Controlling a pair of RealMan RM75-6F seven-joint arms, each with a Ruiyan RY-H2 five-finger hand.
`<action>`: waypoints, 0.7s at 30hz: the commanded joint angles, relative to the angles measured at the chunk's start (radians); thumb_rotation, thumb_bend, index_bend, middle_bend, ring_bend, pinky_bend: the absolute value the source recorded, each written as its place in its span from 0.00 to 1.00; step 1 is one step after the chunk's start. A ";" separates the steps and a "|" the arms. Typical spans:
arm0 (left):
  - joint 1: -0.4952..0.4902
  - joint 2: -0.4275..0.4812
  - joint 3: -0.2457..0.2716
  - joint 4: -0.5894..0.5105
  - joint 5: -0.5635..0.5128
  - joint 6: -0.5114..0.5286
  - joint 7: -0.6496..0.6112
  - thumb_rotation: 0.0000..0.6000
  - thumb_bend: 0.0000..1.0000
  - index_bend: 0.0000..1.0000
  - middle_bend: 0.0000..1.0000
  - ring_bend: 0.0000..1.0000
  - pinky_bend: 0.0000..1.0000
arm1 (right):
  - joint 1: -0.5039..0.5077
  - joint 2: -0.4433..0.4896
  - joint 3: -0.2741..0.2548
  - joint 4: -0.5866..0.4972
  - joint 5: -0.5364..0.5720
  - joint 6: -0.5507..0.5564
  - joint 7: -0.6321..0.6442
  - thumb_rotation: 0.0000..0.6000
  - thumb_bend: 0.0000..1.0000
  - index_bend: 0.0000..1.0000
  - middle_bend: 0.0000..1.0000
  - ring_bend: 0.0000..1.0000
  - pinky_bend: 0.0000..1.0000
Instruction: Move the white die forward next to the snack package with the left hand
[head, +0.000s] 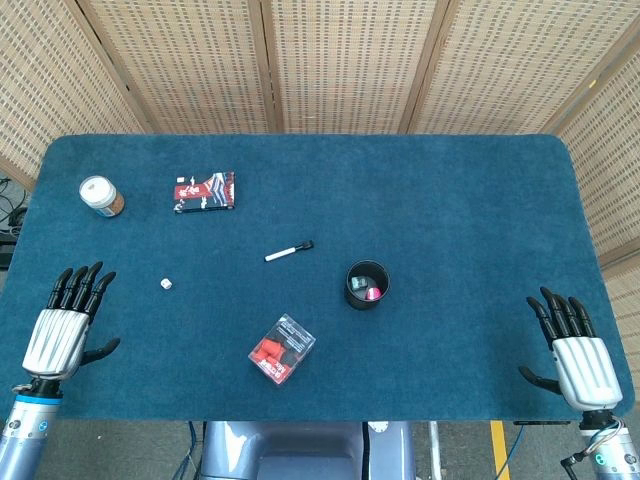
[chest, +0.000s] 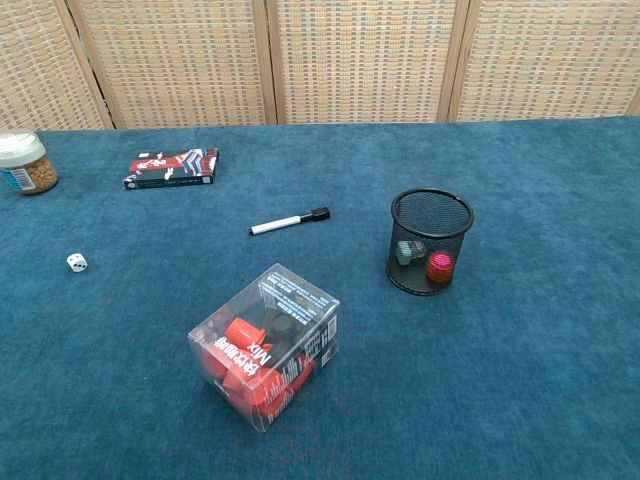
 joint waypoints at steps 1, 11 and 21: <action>0.000 0.000 0.000 0.000 0.000 0.000 0.000 1.00 0.06 0.07 0.00 0.00 0.00 | 0.000 0.000 0.000 0.000 0.000 0.000 0.000 1.00 0.16 0.05 0.00 0.00 0.00; 0.001 0.003 0.002 -0.003 0.003 0.002 -0.005 1.00 0.06 0.07 0.00 0.00 0.00 | -0.003 0.004 -0.002 -0.008 -0.008 0.008 0.005 1.00 0.16 0.05 0.00 0.00 0.00; -0.002 0.004 0.005 -0.010 0.014 0.001 -0.017 1.00 0.06 0.07 0.00 0.00 0.00 | -0.008 0.006 -0.003 -0.007 -0.012 0.016 0.005 1.00 0.16 0.05 0.00 0.00 0.00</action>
